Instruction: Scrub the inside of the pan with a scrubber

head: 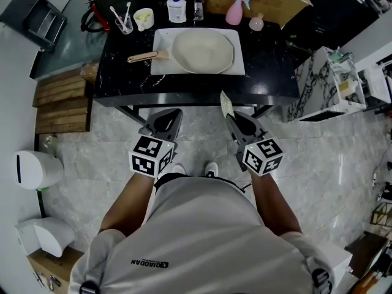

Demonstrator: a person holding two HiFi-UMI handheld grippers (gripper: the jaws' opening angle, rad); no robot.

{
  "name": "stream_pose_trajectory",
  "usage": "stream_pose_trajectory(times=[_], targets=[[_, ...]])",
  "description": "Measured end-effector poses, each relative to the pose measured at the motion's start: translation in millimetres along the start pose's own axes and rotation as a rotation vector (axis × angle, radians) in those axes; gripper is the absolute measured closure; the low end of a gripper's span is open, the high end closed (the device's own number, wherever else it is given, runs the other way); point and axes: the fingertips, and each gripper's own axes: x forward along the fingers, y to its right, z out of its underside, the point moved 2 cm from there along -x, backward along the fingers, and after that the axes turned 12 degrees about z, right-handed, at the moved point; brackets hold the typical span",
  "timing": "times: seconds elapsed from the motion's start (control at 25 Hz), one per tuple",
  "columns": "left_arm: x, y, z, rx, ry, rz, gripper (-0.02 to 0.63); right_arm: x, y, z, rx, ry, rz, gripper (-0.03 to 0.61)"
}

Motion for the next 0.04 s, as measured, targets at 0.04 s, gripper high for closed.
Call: stream_pose_trajectory(times=[0.04], targets=[[0.0,-0.4,-0.3,0.001,0.0,0.0,0.598,0.1,0.0,0.0,0.0,-0.001,0.001,0.502]])
